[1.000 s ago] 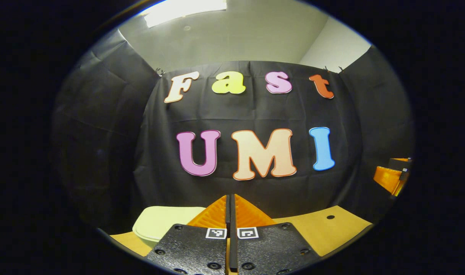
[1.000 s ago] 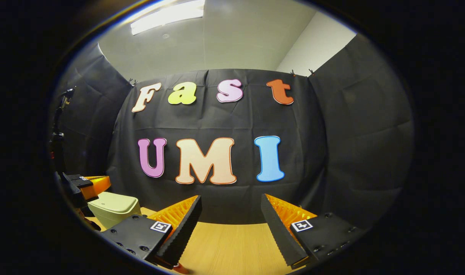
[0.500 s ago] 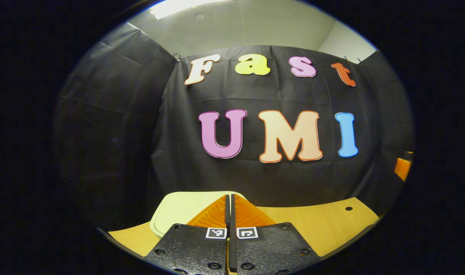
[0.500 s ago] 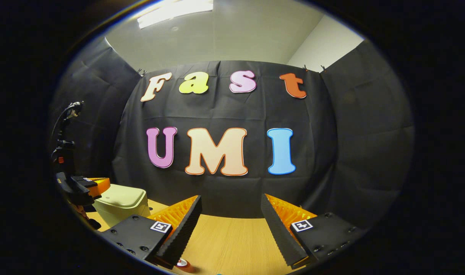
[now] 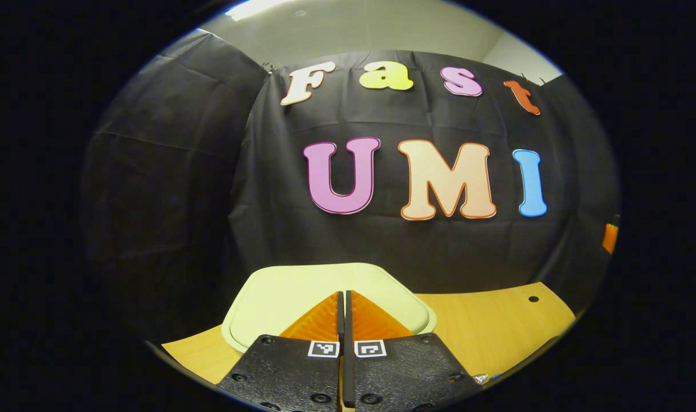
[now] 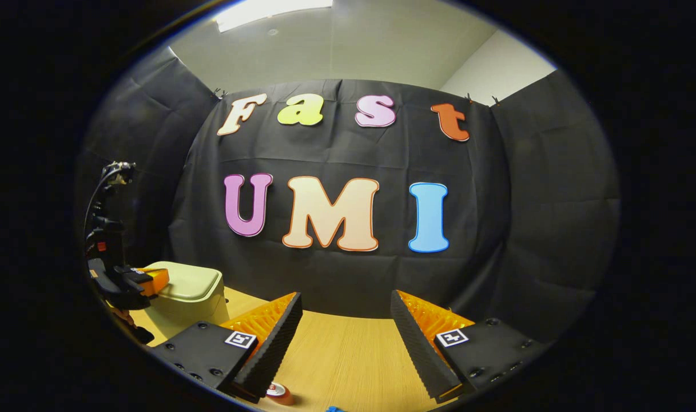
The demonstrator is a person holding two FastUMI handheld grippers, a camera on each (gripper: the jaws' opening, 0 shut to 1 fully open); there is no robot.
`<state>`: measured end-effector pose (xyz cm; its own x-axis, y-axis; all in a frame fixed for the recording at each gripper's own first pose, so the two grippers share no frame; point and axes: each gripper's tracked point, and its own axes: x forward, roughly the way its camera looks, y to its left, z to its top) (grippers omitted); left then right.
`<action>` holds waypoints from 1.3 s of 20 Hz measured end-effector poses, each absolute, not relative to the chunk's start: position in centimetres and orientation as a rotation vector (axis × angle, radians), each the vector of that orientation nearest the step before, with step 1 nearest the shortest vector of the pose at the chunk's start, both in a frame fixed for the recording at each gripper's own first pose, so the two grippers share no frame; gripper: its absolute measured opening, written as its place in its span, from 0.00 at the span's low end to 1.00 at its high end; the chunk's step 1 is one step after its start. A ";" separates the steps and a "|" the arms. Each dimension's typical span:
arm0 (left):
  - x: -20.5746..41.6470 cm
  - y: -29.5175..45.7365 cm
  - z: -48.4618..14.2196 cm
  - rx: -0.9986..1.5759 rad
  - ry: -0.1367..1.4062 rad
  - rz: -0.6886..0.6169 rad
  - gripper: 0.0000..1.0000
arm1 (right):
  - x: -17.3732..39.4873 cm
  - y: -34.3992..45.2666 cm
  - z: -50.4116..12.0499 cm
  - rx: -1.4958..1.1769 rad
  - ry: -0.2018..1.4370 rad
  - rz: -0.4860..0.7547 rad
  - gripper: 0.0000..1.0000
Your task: Press the lid of the desktop garbage bin to open it, pick up the crumpled paper on the desktop and throw it into the bin, then pick up the pop can on the desktop and drop it into the bin, and finally close the garbage bin lid.
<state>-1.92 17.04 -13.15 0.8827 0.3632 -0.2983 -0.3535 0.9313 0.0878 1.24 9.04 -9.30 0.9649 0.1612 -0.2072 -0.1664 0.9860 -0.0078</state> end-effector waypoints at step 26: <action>-0.5 6.2 -4.3 -0.055 0.089 0.104 0.27 | 1.0 4.4 -10.3 0.028 0.205 0.174 0.98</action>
